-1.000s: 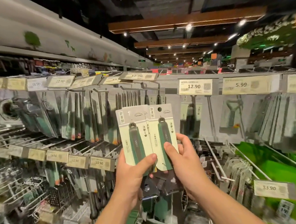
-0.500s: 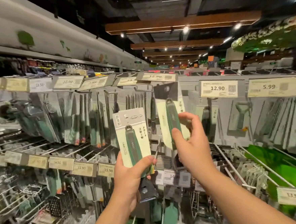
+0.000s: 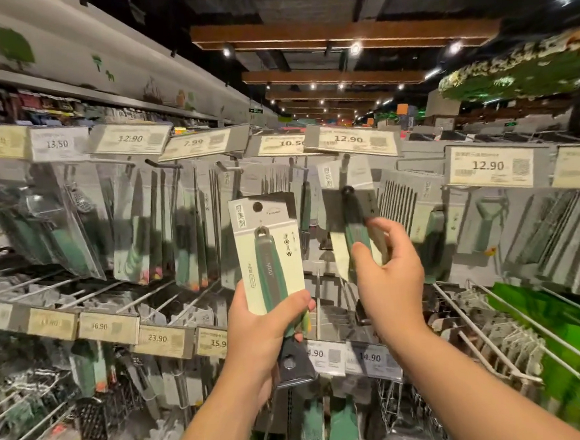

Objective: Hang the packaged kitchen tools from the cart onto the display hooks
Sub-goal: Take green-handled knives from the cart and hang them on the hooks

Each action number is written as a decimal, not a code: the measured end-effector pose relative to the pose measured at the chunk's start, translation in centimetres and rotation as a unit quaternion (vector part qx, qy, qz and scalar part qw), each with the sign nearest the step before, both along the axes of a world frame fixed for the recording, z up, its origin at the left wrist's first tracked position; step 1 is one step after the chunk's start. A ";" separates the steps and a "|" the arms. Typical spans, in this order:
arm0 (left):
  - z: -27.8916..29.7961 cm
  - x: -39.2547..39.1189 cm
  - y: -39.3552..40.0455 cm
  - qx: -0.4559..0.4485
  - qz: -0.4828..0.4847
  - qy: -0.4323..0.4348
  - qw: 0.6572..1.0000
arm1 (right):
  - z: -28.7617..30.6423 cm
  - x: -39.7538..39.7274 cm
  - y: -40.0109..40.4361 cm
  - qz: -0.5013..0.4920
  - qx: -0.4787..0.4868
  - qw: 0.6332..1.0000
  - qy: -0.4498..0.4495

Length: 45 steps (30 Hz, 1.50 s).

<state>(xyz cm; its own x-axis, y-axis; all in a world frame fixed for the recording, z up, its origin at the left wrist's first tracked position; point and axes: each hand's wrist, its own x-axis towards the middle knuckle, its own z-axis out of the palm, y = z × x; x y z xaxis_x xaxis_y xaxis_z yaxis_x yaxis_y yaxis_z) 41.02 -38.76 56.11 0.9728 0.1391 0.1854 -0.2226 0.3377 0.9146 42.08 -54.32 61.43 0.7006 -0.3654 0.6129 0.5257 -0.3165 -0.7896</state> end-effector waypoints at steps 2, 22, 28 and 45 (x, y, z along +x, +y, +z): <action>0.0 0.5 0.2 -0.002 -0.010 0.003 1.000 | -0.1 1.8 -0.2 -0.021 -0.023 0.999 0.026; 0.8 4.0 -0.7 0.020 -0.046 -0.006 0.999 | 0.0 11.7 0.8 0.073 0.108 0.976 0.175; 0.7 4.0 -1.6 0.028 -0.027 -0.009 0.999 | -1.9 2.0 2.8 0.123 -0.085 0.981 0.120; 1.1 -0.1 -0.2 -0.101 -0.097 0.022 0.990 | -1.3 -1.9 -0.1 0.129 -0.092 0.985 0.062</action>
<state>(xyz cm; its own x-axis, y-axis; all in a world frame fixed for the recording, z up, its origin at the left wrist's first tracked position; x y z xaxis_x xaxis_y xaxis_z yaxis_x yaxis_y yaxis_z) 40.95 -38.99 57.25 0.9913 -0.0208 0.1300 -0.0976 0.5466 0.8317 40.15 -54.46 60.16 0.8295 -0.0561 0.5557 0.5102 -0.3289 -0.7947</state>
